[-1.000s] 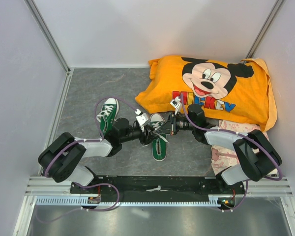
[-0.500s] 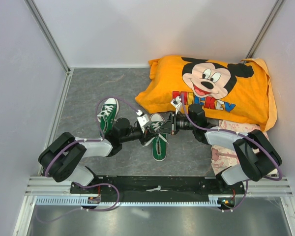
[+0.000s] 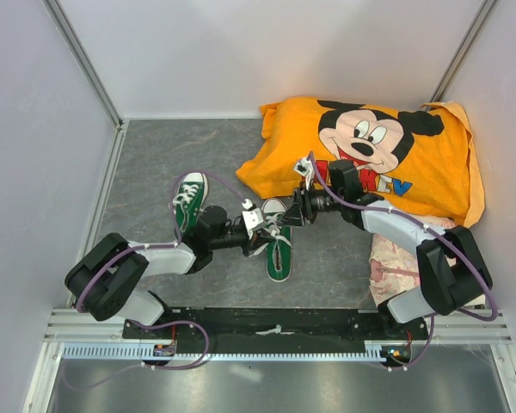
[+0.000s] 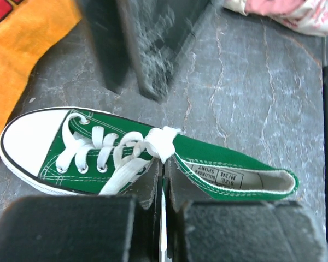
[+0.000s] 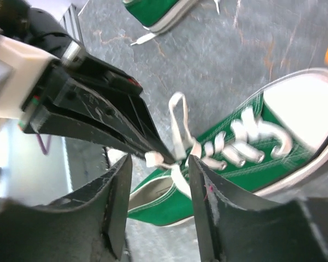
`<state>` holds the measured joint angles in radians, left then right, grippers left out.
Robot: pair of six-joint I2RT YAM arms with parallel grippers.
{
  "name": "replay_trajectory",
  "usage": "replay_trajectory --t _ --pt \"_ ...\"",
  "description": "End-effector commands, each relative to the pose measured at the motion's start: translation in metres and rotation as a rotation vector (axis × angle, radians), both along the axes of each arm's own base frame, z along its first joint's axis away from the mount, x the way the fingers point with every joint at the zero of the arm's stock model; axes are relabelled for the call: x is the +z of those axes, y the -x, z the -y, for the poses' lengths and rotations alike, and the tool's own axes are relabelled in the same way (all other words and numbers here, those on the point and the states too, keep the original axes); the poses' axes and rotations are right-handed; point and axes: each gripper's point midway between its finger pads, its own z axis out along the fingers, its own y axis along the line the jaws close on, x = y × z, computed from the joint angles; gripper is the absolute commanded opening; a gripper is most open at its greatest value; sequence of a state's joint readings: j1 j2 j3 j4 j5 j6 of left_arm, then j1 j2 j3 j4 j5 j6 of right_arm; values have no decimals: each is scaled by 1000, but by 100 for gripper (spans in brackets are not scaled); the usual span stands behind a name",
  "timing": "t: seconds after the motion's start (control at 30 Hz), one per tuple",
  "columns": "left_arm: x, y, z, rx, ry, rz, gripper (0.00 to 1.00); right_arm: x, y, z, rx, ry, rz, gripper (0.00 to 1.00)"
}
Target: Tie the shoes
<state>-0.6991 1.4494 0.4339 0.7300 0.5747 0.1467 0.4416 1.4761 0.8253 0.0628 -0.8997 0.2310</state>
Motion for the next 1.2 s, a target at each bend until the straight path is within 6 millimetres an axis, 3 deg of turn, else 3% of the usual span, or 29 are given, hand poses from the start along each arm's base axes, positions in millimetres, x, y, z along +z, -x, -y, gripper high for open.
replay_trajectory --t 0.0,0.07,0.2,0.4,0.9,1.0,1.17 --pt "12 -2 4 -67 -9 113 2 3 2 0 189 46 145 54" --pt "12 -3 4 -70 -11 117 2 9 -1 -2 224 42 165 54" --pt "12 -2 5 -81 -16 120 3 -8 6 -1 310 86 110 54" --pt "11 -3 7 -86 -22 118 3 -15 12 -5 370 112 73 54" --pt "6 -1 8 -111 -38 114 3 -13 8 -18 411 108 92 56" --pt "5 -1 8 -118 -44 112 3 -13 9 -21 432 109 92 53" --pt "5 -1 9 -123 -46 110 3 -16 14 -21 463 112 98 31"
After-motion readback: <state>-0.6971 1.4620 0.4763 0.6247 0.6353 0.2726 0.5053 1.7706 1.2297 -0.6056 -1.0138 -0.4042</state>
